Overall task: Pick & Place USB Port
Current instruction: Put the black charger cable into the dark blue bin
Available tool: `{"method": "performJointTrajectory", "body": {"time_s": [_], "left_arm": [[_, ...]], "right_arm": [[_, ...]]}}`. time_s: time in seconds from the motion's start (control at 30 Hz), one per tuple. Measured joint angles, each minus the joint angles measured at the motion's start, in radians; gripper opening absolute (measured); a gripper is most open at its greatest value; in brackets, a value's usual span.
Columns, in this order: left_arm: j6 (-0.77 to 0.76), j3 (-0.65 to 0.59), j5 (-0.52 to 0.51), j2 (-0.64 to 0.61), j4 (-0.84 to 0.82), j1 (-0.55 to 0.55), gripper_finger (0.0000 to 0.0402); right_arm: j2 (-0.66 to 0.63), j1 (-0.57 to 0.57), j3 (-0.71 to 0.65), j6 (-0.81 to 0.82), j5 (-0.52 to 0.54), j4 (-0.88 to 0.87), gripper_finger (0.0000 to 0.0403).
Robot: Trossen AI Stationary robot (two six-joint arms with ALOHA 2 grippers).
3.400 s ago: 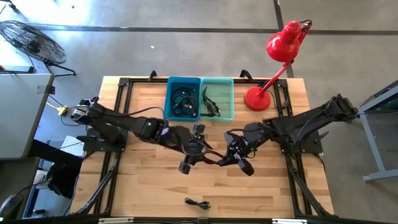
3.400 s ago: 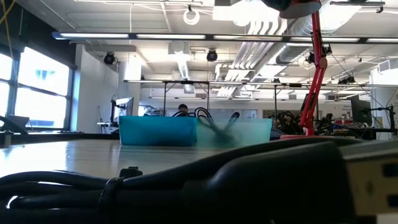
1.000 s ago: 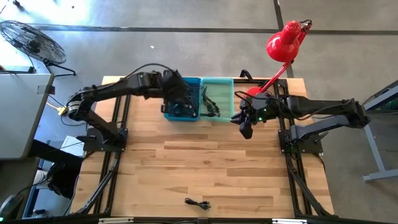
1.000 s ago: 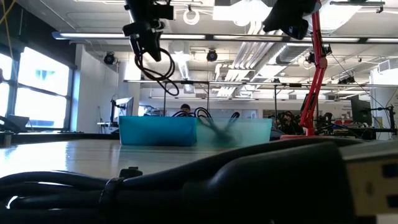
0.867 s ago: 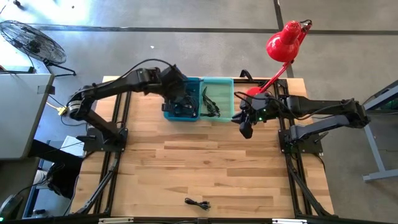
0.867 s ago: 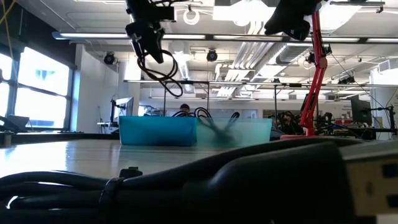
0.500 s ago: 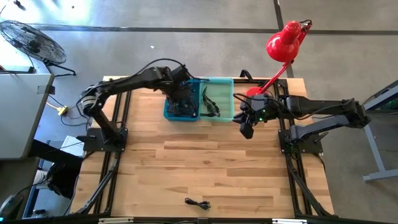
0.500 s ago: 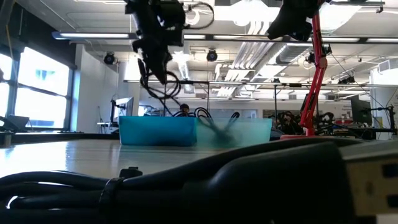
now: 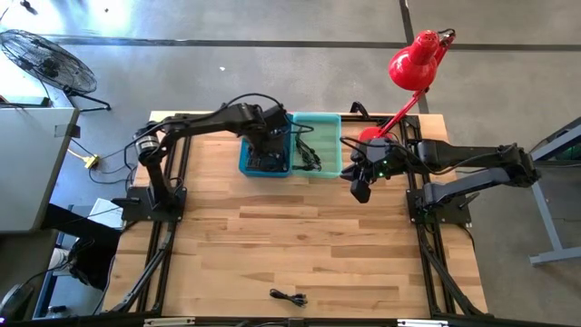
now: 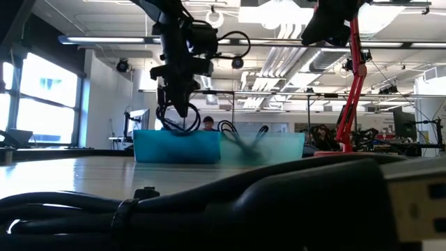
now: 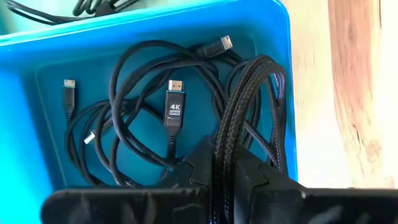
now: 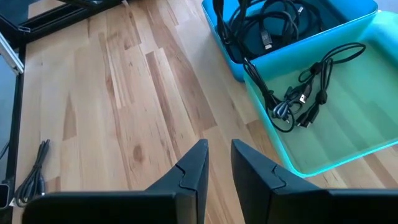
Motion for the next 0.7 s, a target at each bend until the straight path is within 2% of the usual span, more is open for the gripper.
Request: {"method": "performJointTrajectory", "body": {"time_s": [0.23, 0.57, 0.7], "left_arm": [[0.018, 0.001, -0.003, 0.016, 0.01, 0.0, 0.0015], [0.025, 0.0, -0.086, 0.015, 0.018, 0.006, 0.0016], [0.013, 0.0, -0.139, 0.015, 0.017, 0.006, 0.0055]], "right_arm": [[0.0, 0.0, 0.0, 0.001, 0.0, 0.0, 0.0062], [0.0, 0.0, 0.0, 0.025, -0.001, -0.001, 0.0062], [0.0, 0.004, 0.0, 0.034, -0.004, -0.001, 0.0062]]}}
